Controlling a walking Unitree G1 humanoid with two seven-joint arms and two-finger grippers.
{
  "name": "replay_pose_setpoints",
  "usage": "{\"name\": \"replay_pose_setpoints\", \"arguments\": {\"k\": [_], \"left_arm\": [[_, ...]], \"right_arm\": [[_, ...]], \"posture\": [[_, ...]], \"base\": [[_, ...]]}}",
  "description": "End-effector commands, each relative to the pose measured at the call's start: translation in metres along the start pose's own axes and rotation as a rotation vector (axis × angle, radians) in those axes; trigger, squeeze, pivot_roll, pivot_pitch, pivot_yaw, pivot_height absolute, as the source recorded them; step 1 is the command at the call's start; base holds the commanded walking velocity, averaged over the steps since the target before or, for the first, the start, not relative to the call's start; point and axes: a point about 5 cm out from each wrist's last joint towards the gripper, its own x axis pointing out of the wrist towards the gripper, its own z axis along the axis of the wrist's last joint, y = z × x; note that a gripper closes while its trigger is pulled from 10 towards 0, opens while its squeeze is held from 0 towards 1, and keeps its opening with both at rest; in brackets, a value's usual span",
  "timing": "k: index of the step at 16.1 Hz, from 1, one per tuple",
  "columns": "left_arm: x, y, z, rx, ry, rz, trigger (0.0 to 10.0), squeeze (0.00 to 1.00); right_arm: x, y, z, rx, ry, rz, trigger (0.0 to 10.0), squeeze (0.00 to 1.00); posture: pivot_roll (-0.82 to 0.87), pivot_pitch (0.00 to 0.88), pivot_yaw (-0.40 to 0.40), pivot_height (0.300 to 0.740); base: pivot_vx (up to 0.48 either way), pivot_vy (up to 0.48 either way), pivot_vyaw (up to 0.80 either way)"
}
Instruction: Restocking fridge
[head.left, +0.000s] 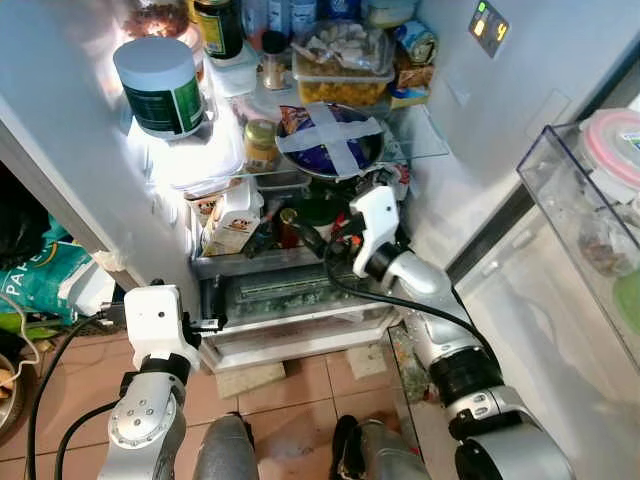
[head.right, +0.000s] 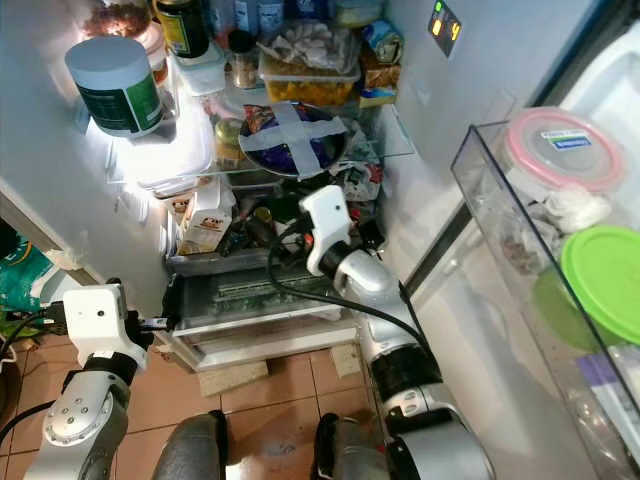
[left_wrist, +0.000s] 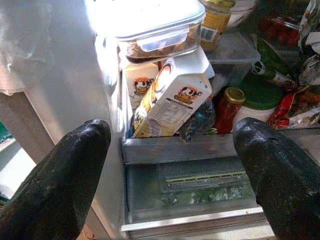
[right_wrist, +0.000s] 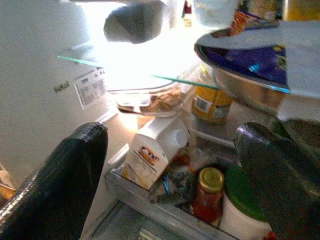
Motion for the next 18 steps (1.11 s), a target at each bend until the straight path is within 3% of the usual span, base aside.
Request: {"name": "replay_pose_setpoints", "arguments": {"k": [1, 13, 18], "left_arm": [[-0.003, -0.001, 0.002, 0.006, 0.003, -0.002, 10.0, 0.0], [0.001, -0.003, 0.002, -0.002, 0.018, -0.005, 10.0, 0.0], [0.005, -0.004, 0.002, 0.0, 0.017, -0.011, 10.0, 0.0]], "right_arm": [[0.004, 0.002, 0.008, -0.007, -0.022, 0.026, 10.0, 0.97], [0.035, 0.011, 0.023, -0.038, -0.082, 0.008, 10.0, 0.96], [0.051, 0.027, 0.025, -0.004, -0.101, 0.001, 10.0, 0.96]], "posture": [[0.26, 0.216, -0.068, 0.74], [0.25, 0.219, -0.068, 0.74], [0.25, 0.214, -0.064, 0.74]], "base": [[0.0, 0.0, 0.0], [0.0, 0.0, 0.0], [0.0, 0.0, 0.0]]}}
